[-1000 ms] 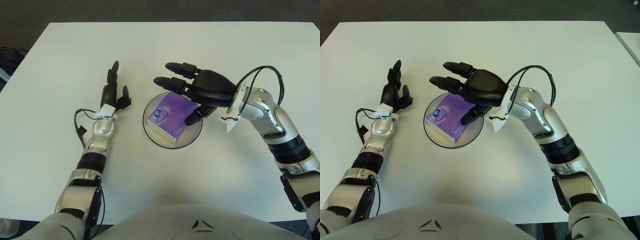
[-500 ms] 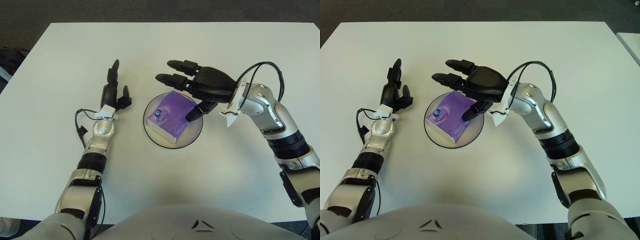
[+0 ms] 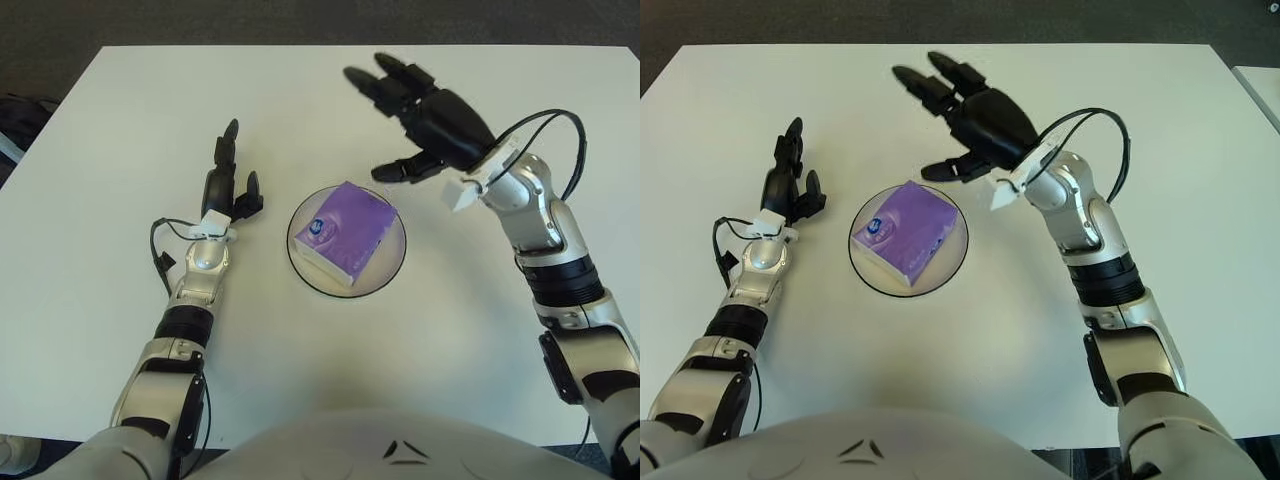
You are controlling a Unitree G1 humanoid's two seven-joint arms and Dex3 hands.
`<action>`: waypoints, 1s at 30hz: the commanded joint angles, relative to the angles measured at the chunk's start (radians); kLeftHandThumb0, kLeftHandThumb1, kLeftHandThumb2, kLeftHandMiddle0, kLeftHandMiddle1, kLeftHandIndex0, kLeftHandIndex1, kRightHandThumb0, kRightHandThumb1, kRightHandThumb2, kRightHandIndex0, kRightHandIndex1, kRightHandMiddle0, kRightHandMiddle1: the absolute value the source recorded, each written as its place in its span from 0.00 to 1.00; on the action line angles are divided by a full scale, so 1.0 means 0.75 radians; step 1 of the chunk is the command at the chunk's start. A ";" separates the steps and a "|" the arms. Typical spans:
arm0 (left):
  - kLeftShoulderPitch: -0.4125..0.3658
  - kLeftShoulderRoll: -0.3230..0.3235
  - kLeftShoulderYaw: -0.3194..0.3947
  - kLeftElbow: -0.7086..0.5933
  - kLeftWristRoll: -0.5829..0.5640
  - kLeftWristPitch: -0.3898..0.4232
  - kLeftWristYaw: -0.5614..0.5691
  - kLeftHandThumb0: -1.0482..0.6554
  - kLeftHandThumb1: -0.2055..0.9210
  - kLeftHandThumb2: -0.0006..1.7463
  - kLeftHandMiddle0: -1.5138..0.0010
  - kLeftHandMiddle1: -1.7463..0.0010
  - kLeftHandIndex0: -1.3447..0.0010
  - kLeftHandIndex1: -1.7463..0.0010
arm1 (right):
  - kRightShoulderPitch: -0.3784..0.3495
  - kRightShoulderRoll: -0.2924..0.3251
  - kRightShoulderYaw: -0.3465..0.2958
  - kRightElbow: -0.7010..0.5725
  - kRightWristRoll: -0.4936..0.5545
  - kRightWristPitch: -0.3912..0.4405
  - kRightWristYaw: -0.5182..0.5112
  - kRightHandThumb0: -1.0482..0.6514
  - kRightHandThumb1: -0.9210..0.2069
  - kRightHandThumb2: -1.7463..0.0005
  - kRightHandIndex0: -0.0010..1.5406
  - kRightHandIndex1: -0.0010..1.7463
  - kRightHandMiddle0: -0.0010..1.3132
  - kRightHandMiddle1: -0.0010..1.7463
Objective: Put the tissue paper into the plate.
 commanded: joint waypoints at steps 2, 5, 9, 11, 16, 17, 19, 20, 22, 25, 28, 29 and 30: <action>0.289 -0.130 -0.028 0.243 0.011 -0.025 0.020 0.16 1.00 0.51 0.89 0.98 1.00 0.80 | 0.027 0.121 -0.121 0.130 0.043 0.048 -0.287 0.00 0.00 0.54 0.00 0.00 0.00 0.00; 0.292 -0.129 -0.027 0.238 0.012 -0.020 0.019 0.17 1.00 0.51 0.89 0.98 1.00 0.80 | 0.051 0.190 -0.150 0.248 0.121 0.016 -0.389 0.00 0.00 0.56 0.00 0.00 0.00 0.00; 0.296 -0.127 -0.025 0.232 0.013 -0.017 0.016 0.17 1.00 0.52 0.89 0.98 1.00 0.80 | 0.071 0.241 -0.177 0.316 0.218 0.000 -0.423 0.01 0.00 0.58 0.00 0.00 0.00 0.00; 0.299 -0.125 -0.024 0.229 0.012 -0.017 0.013 0.17 1.00 0.52 0.89 0.98 1.00 0.80 | 0.091 0.263 -0.191 0.328 0.270 0.006 -0.421 0.01 0.00 0.59 0.00 0.00 0.00 0.00; 0.305 -0.122 -0.023 0.221 0.009 -0.017 0.008 0.17 1.00 0.52 0.89 0.98 1.00 0.79 | 0.125 0.286 -0.207 0.366 0.321 -0.004 -0.434 0.02 0.00 0.57 0.00 0.00 0.00 0.00; 0.307 -0.121 -0.023 0.218 0.008 -0.016 0.006 0.17 1.00 0.52 0.89 0.98 1.00 0.79 | 0.131 0.290 -0.207 0.375 0.324 -0.004 -0.439 0.02 0.00 0.57 0.00 0.00 0.00 0.00; 0.313 -0.119 -0.023 0.206 0.007 -0.015 0.001 0.17 1.00 0.52 0.89 0.98 1.00 0.79 | 0.145 0.310 -0.205 0.452 0.320 0.002 -0.471 0.02 0.00 0.57 0.00 0.00 0.00 0.00; 0.316 -0.118 -0.024 0.201 0.006 -0.014 -0.001 0.17 1.00 0.52 0.89 0.98 1.00 0.80 | 0.149 0.318 -0.201 0.485 0.315 0.005 -0.488 0.02 0.00 0.56 0.00 0.00 0.00 0.00; 0.320 -0.116 -0.023 0.194 0.005 -0.013 -0.004 0.17 1.00 0.52 0.89 0.98 1.00 0.80 | 0.152 0.329 -0.192 0.516 0.307 0.008 -0.510 0.01 0.00 0.56 0.00 0.00 0.01 0.00; 0.327 -0.112 -0.021 0.185 0.004 -0.011 -0.008 0.17 1.00 0.52 0.89 0.98 1.00 0.80 | 0.158 0.345 -0.180 0.543 0.298 0.005 -0.540 0.01 0.00 0.56 0.00 0.00 0.01 0.00; 0.331 -0.109 -0.020 0.177 0.004 -0.006 -0.010 0.17 1.00 0.52 0.89 0.98 1.00 0.80 | 0.182 0.366 -0.171 0.594 0.291 -0.019 -0.579 0.01 0.00 0.55 0.00 0.00 0.01 0.00; 0.333 -0.108 -0.019 0.173 0.004 -0.005 -0.011 0.17 1.00 0.52 0.89 0.98 1.00 0.79 | 0.191 0.371 -0.169 0.607 0.290 -0.026 -0.589 0.01 0.00 0.55 0.00 0.00 0.01 0.00; 0.335 -0.107 -0.018 0.170 0.003 -0.004 -0.012 0.17 1.00 0.52 0.89 0.98 1.00 0.79 | 0.201 0.376 -0.166 0.619 0.289 -0.034 -0.599 0.02 0.00 0.55 0.00 0.00 0.01 0.00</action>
